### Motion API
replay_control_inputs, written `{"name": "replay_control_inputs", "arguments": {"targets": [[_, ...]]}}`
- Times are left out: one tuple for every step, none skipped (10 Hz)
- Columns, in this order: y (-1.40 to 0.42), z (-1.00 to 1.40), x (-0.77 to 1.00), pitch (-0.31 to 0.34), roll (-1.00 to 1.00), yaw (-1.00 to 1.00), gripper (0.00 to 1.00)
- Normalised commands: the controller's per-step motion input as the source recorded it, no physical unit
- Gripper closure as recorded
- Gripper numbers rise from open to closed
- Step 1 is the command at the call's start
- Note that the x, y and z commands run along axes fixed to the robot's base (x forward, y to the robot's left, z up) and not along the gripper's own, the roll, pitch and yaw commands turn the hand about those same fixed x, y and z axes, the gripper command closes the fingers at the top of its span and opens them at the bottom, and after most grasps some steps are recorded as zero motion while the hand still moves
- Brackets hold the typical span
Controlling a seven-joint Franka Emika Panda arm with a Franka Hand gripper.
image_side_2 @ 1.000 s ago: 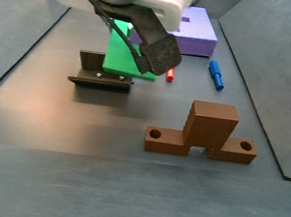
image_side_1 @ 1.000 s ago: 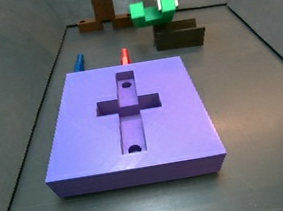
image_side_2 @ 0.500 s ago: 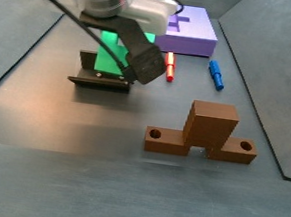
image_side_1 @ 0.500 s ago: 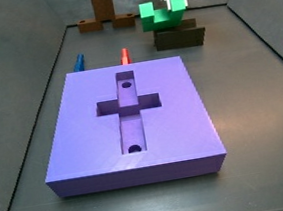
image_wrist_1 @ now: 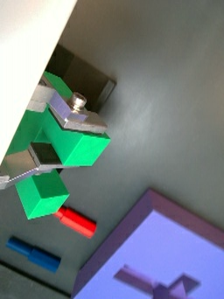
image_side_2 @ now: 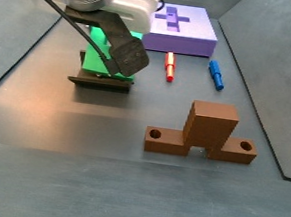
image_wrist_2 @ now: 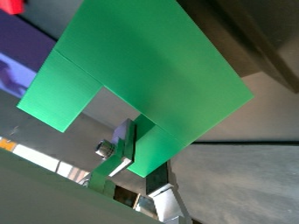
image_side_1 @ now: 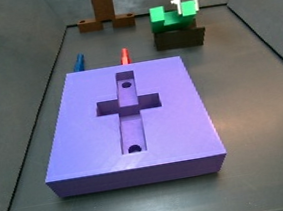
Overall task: Pick up the green object. Move up. Place the green object on the fixture. Regrasp the green object. Move to above the board. Insert the green object.
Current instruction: Place the green object on the fixture.
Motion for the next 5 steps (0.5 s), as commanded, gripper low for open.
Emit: {"name": "replay_control_inputs", "arguments": {"targets": [[0.19, -0.15, 0.14, -0.051, -0.38, 0.0, 1.0], [0.12, -0.15, 0.16, -0.086, -0.44, 0.0, 1.0], [0.0, -0.15, 0.21, -0.089, -0.35, 0.01, 1.0], [0.0, -0.17, 0.24, -0.04, -0.2, 0.0, 1.0], [0.11, -0.29, 0.03, -0.077, -0.15, -0.04, 1.0]]}}
